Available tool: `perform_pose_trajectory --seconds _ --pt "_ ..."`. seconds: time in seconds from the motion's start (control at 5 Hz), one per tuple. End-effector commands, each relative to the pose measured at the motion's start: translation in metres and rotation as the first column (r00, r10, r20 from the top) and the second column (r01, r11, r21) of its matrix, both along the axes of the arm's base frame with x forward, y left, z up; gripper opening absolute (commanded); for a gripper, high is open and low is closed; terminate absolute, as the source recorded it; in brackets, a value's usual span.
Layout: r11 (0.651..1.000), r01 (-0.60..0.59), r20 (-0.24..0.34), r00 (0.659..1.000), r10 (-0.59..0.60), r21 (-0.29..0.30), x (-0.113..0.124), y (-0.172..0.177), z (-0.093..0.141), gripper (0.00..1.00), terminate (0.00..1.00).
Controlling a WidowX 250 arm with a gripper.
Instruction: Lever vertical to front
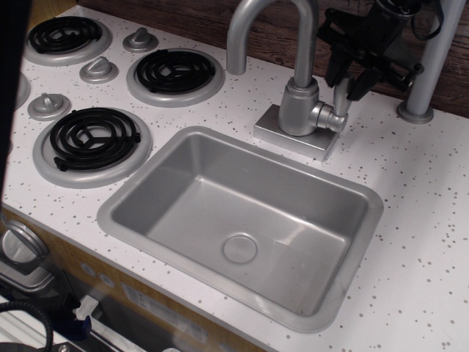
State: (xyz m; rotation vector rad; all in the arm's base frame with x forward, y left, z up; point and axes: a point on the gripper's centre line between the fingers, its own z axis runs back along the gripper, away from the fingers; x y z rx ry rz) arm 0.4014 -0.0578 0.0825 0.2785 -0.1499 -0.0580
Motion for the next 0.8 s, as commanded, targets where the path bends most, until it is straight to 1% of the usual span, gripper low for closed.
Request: perform_pose_trajectory --seconds 0.0,0.2,0.4,0.6 --pt "0.999 -0.035 -0.046 0.998 0.033 -0.042 -0.021 0.005 0.001 0.0 0.0" --pt "0.996 -0.032 -0.073 0.997 0.026 -0.078 -0.023 0.004 -0.015 0.0 0.0" --pt "0.993 -0.034 -0.076 0.997 0.026 -0.108 -0.023 0.003 -0.027 0.0 0.0" --pt "0.992 -0.031 -0.077 0.997 0.022 -0.121 -0.022 0.003 -0.03 0.0 0.0"
